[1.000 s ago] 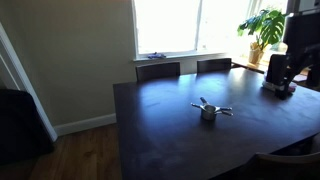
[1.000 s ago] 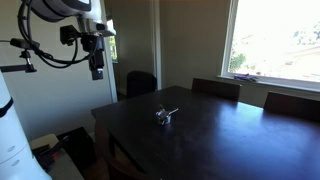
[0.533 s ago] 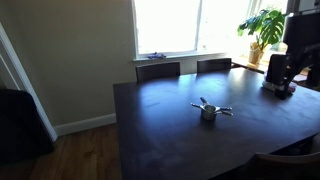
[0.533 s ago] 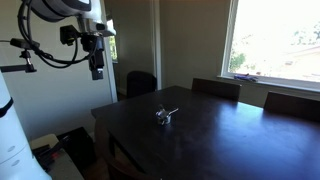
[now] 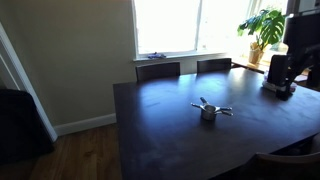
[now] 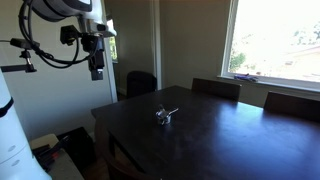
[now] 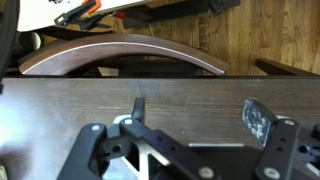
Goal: Unstack the four measuring cups
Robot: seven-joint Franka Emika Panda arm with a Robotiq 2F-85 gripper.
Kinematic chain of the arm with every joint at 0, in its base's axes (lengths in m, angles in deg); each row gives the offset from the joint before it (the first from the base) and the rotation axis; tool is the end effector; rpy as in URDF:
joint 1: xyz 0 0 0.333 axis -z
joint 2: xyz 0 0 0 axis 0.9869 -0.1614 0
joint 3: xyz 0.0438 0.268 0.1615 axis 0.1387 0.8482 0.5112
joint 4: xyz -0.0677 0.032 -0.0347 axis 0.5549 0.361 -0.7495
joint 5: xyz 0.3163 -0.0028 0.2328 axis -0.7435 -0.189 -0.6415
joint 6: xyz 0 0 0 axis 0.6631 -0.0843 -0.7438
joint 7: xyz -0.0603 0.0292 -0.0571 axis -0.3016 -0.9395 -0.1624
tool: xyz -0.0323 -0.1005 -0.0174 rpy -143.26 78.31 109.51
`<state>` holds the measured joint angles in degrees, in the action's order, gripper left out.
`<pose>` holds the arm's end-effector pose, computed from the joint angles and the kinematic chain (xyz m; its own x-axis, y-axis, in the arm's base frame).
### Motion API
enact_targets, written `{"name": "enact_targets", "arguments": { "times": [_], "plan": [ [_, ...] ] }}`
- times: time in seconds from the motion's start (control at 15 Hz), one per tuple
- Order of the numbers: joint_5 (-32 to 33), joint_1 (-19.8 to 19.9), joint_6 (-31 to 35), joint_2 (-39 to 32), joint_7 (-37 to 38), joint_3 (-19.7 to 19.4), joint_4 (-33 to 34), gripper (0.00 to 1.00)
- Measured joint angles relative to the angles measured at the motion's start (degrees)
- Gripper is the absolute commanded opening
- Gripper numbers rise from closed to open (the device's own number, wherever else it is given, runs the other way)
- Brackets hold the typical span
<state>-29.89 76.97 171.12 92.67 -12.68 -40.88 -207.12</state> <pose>0.3151 0.1340 0.3920 0.9763 -0.2010 -0.0796 -0.1818 -0.9626 0.2011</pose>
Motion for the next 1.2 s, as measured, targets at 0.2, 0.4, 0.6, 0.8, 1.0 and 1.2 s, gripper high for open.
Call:
{"name": "enact_targets", "arguments": {
  "times": [0.2, 0.4, 0.6, 0.8, 1.0, 1.2],
  "plan": [
    [0.05, -0.41, -0.04, -0.57, -0.29, -0.26, 0.01, 1.00],
    [0.08, -0.44, -0.04, -0.79, -0.30, -0.27, 0.04, 1.00],
    [4.80, 2.65, 1.05, -3.25, -2.35, -4.06, 3.07, 1.00],
    [5.32, 3.98, 1.12, -6.30, -3.73, -5.75, 5.22, 1.00],
    [5.32, 3.94, 1.14, -6.84, -3.73, -5.44, 5.40, 1.00],
    [5.32, 3.94, 1.14, -6.83, -3.73, -5.42, 5.43, 1.00]
  ]
}}
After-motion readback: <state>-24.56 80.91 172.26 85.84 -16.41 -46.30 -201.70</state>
